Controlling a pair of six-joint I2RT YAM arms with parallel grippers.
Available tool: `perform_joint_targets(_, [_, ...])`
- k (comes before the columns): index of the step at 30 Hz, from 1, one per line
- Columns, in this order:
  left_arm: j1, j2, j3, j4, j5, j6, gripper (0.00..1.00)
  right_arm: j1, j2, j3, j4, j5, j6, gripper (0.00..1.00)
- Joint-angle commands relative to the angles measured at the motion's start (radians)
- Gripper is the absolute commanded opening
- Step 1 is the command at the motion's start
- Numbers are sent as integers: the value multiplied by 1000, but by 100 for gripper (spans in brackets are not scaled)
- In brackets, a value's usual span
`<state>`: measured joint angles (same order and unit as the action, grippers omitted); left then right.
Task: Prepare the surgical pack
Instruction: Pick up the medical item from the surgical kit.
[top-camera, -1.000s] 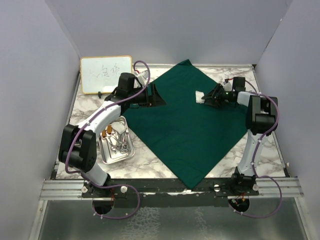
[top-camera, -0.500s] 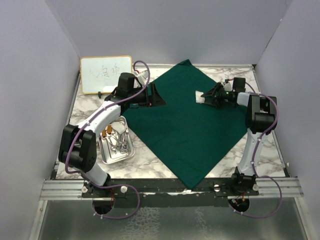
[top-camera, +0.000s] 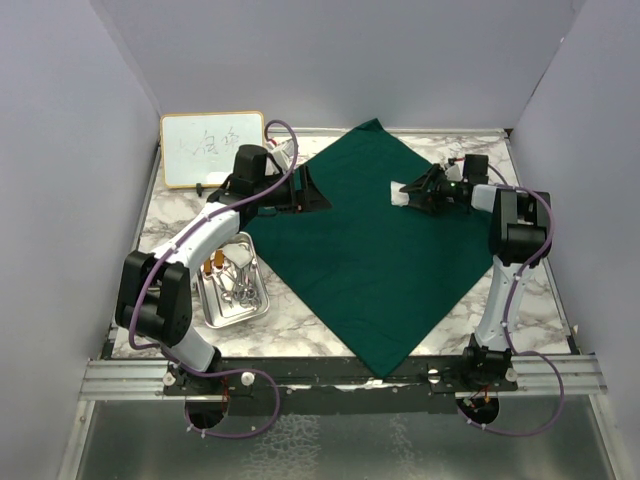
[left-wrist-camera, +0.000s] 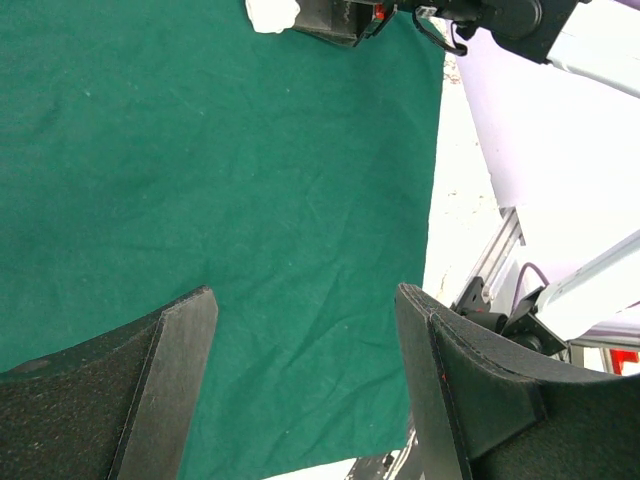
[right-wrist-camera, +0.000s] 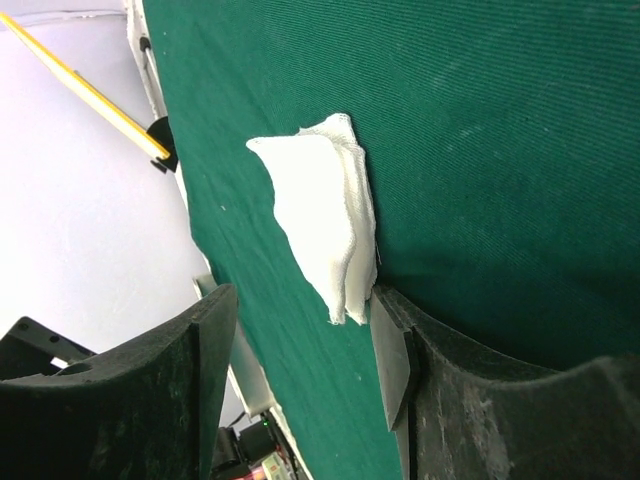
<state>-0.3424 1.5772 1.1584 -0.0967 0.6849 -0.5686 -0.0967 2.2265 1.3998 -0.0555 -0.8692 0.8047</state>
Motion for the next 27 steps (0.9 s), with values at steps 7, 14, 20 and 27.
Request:
perform_joint_targets(7, [6,-34,-12,30,28,-2,75,22,77,4,14,52,9,53])
perform_joint_targets(14, [6,-34,-11,30,28,-2,75,25,82,2,50,39,42,46])
perform_joint_targets(20, [5,-33,-11,31,28,-1,75,29,82,-10,97,20,76,39])
perform_joint_targets(27, [6,-32,-13,31,27,-1,75,30,58,-25,132,16,91,29])
